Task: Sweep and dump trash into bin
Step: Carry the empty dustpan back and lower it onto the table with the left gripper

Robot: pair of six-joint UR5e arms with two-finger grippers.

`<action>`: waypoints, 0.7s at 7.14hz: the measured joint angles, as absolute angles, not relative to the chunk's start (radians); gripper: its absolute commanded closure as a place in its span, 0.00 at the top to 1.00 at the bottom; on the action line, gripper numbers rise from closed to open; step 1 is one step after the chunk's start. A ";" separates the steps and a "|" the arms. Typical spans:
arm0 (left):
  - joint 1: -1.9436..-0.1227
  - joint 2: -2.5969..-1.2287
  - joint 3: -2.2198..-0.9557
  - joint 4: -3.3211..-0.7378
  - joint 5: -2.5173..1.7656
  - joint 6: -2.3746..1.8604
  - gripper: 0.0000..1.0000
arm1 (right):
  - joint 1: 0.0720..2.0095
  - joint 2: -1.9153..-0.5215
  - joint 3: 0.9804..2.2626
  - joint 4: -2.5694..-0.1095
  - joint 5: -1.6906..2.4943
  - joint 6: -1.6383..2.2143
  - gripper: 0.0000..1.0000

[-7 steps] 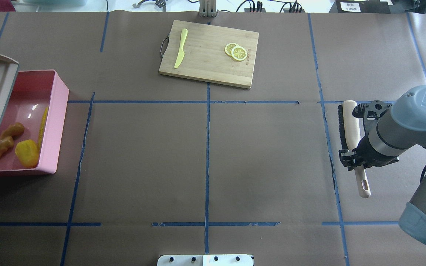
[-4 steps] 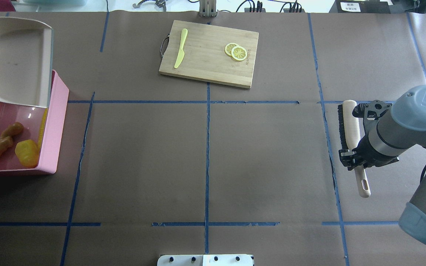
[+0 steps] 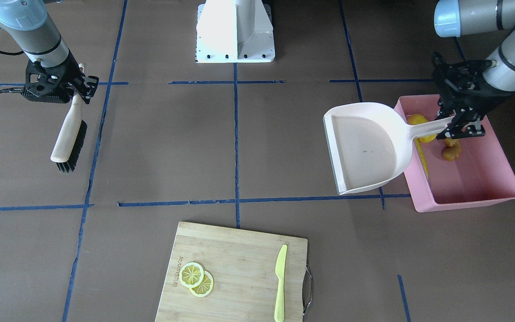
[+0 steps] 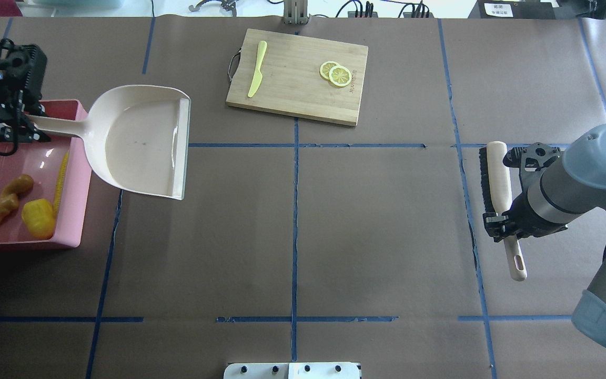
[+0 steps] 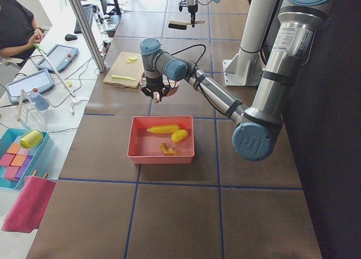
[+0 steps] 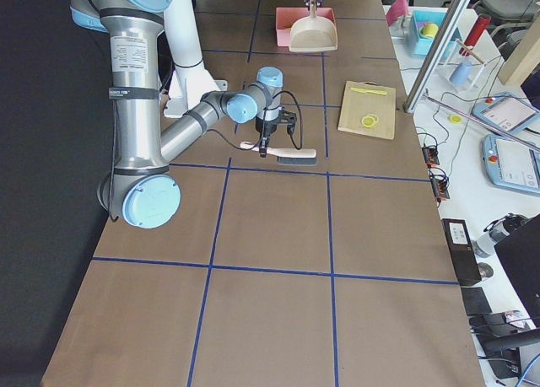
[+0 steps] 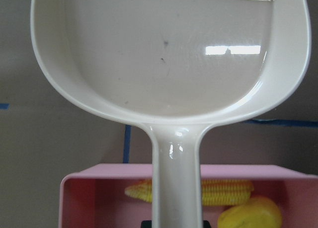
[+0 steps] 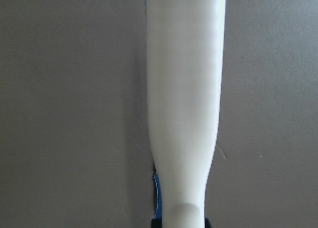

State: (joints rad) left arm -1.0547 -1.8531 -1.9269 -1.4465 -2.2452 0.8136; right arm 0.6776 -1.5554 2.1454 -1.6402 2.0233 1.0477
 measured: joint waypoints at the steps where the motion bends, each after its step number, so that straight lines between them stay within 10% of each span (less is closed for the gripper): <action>1: -0.996 -1.880 -1.919 -1.448 -2.211 0.744 0.06 | 0.677 -1.557 2.144 -1.633 2.022 1.050 0.03; 5: -0.874 -1.922 -1.927 -1.449 -2.066 0.578 0.07 | 0.675 -1.547 2.122 -1.614 2.021 1.053 0.03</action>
State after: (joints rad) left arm -0.8741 -1.9223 -1.9271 -1.4494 -2.0659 0.5776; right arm 0.6753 -1.5470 2.1222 -1.6137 2.0214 1.0531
